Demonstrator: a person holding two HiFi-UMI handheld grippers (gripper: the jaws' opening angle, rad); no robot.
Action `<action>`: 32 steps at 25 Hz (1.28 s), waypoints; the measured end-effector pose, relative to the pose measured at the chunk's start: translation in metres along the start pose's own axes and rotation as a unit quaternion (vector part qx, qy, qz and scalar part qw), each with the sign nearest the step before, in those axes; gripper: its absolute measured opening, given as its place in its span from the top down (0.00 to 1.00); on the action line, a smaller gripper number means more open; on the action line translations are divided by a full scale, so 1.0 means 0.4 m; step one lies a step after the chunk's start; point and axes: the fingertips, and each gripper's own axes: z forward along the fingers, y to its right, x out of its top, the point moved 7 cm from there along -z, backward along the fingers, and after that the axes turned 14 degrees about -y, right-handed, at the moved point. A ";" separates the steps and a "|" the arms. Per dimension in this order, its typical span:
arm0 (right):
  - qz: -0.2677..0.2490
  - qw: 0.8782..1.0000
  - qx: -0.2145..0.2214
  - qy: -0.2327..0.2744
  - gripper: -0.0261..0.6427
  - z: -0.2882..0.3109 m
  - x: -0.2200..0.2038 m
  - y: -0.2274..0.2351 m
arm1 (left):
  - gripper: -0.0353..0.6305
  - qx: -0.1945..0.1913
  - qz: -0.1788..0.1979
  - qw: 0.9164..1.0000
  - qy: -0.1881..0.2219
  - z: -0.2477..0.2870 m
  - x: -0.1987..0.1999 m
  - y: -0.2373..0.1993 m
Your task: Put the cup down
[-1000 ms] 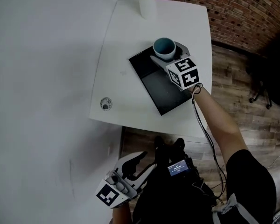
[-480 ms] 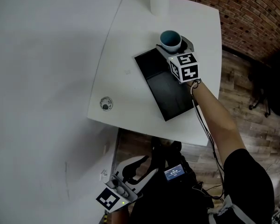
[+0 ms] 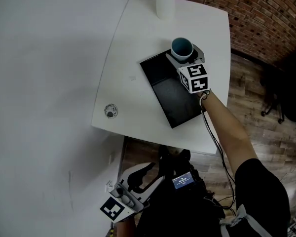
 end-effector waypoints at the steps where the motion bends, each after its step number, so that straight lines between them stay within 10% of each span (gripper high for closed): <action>1: 0.001 1.000 0.001 -0.003 0.39 0.002 -0.001 -0.002 | 0.71 0.000 0.001 1.000 0.003 -0.001 0.003 0.002; 9: 0.021 0.999 0.038 -0.014 0.25 -0.006 -0.008 -0.010 | 0.71 0.001 0.012 1.000 0.005 -0.003 0.010 0.014; 32: 0.038 0.995 0.085 -0.019 0.25 -0.322 0.021 -0.015 | 0.62 0.047 0.065 0.997 0.002 0.115 0.070 -0.068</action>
